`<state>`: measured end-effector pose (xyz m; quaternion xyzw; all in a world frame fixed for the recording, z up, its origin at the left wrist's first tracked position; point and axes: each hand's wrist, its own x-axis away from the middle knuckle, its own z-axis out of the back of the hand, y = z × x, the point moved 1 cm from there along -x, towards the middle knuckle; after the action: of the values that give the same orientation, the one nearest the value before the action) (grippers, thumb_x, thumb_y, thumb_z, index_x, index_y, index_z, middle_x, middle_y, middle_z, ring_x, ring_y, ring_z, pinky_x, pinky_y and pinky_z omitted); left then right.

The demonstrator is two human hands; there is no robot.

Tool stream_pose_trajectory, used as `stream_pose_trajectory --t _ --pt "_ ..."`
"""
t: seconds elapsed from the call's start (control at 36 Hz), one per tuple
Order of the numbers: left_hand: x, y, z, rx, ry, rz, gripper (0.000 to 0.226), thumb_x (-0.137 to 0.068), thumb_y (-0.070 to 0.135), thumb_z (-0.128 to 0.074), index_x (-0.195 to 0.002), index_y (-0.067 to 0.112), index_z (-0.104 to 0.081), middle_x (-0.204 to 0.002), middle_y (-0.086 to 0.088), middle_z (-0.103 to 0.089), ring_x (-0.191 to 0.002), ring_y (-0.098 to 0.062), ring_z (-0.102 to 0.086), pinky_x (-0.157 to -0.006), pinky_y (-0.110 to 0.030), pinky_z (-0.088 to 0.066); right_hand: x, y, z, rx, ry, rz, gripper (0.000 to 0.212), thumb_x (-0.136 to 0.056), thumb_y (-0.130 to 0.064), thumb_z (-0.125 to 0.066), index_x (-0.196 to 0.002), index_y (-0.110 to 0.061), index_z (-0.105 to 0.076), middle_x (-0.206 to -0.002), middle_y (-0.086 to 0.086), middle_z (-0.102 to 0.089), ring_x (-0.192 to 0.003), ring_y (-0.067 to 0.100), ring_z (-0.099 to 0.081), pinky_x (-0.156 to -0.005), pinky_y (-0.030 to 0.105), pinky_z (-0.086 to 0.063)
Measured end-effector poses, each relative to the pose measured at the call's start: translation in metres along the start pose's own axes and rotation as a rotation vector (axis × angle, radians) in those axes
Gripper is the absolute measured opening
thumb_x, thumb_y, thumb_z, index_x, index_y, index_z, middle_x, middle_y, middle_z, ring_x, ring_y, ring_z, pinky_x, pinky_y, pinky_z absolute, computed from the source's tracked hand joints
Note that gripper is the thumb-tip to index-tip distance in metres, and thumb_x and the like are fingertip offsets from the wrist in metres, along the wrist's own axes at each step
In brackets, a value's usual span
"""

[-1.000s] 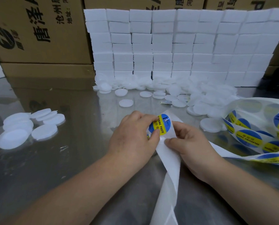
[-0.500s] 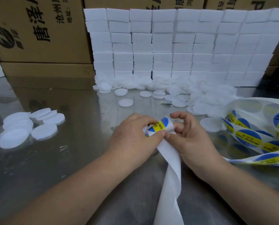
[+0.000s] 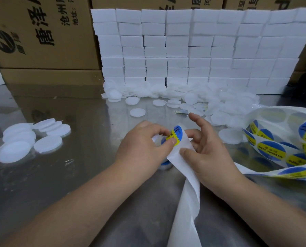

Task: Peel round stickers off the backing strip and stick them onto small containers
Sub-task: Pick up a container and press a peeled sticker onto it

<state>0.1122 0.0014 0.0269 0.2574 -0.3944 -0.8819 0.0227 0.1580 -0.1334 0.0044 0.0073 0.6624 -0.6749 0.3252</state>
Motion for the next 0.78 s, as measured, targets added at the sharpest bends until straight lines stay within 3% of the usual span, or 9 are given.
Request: stream_pose_trajectory --t 0.11,0.22,0.28,0.36,0.5,0.58,0.67,0.78 --pt "0.0034 0.003 -0.001 -0.081 -0.012 -0.088 0.006 -0.077 0.037 -0.061 -0.079 0.039 -0.066 -0.083 0.014 -0.051 -0.081 0.0 -0.047 -0.065 -0.009 -0.033 -0.0006 0.0006 0.0003 0.056 0.037 0.022 0.066 -0.07 -0.012 -0.054 -0.105 -0.065 -0.037 -0.088 -0.009 -0.061 -0.081 0.022 -0.064 -0.075 0.039 -0.051" --pt "0.0056 0.0035 -0.0021 -0.101 -0.062 -0.126 0.025 -0.068 0.051 -0.055 -0.084 0.035 -0.067 -0.085 0.012 -0.053 -0.084 -0.004 -0.05 -0.07 -0.021 -0.038 -0.0006 0.0019 0.0016 0.105 0.048 0.043 0.065 -0.074 -0.012 -0.061 -0.111 -0.059 -0.036 -0.079 -0.012 -0.062 -0.078 0.012 -0.063 -0.079 0.036 -0.048" --pt "0.0053 0.0041 -0.0019 -0.108 -0.067 -0.133 0.029 -0.065 0.054 -0.054 -0.082 0.034 -0.066 -0.085 0.011 -0.053 -0.084 -0.003 -0.05 -0.071 -0.022 -0.039 -0.0009 0.0025 0.0024 0.123 0.055 0.042 0.066 -0.073 -0.013 -0.061 -0.111 -0.061 -0.035 -0.08 -0.008 -0.062 -0.082 0.012 -0.063 -0.083 0.038 -0.049" --pt "0.0035 0.0025 -0.0012 -0.086 -0.063 -0.115 0.005 -0.072 0.044 -0.062 -0.075 0.039 -0.062 -0.084 0.014 -0.053 -0.084 -0.002 -0.05 -0.07 -0.017 -0.038 -0.0015 0.0028 0.0028 0.133 0.066 0.052 0.07 -0.081 -0.001 -0.061 -0.112 -0.059 -0.035 -0.077 -0.01 -0.062 -0.079 0.007 -0.062 -0.082 0.032 -0.046" --pt "-0.0008 -0.0013 -0.0003 0.028 0.008 -0.043 0.021 -0.078 0.032 -0.06 -0.06 0.042 -0.055 -0.08 0.016 -0.056 -0.081 0.0 -0.052 -0.066 -0.008 -0.035 -0.0006 0.0009 0.0033 0.122 0.071 0.042 0.067 -0.083 0.004 -0.053 -0.113 -0.054 -0.037 -0.076 -0.011 -0.064 -0.077 0.004 -0.061 -0.078 0.024 -0.042" --pt "-0.0035 -0.0014 0.0034 0.099 0.048 -0.006 0.014 -0.071 0.038 -0.056 -0.058 0.042 -0.056 -0.079 0.013 -0.058 -0.081 0.0 -0.053 -0.066 -0.008 -0.036 0.0002 -0.0003 0.0036 0.121 0.068 0.043 0.068 -0.083 0.004 -0.051 -0.112 -0.055 -0.037 -0.076 -0.012 -0.065 -0.077 0.003 -0.061 -0.078 0.024 -0.042" --pt "-0.0006 0.0003 0.001 0.088 -0.032 -0.041 0.005 -0.063 0.047 -0.058 -0.062 0.043 -0.058 -0.08 0.013 -0.057 -0.082 0.001 -0.053 -0.071 -0.013 -0.039 -0.0003 0.0006 0.0033 0.123 0.06 0.047 0.067 -0.083 0.003 -0.054 -0.114 -0.054 -0.037 -0.076 -0.011 -0.063 -0.078 0.005 -0.061 -0.08 0.025 -0.043" --pt "0.0019 0.0004 -0.0039 0.0 -0.078 -0.094 0.013 -0.067 0.043 -0.067 -0.064 0.046 -0.055 -0.078 0.015 -0.053 -0.083 0.006 -0.049 -0.063 -0.006 -0.034 -0.0002 0.0009 0.0037 0.137 0.043 0.073 0.068 -0.079 -0.002 -0.056 -0.115 -0.057 -0.037 -0.076 -0.009 -0.059 -0.081 0.006 -0.06 -0.092 0.034 -0.043"
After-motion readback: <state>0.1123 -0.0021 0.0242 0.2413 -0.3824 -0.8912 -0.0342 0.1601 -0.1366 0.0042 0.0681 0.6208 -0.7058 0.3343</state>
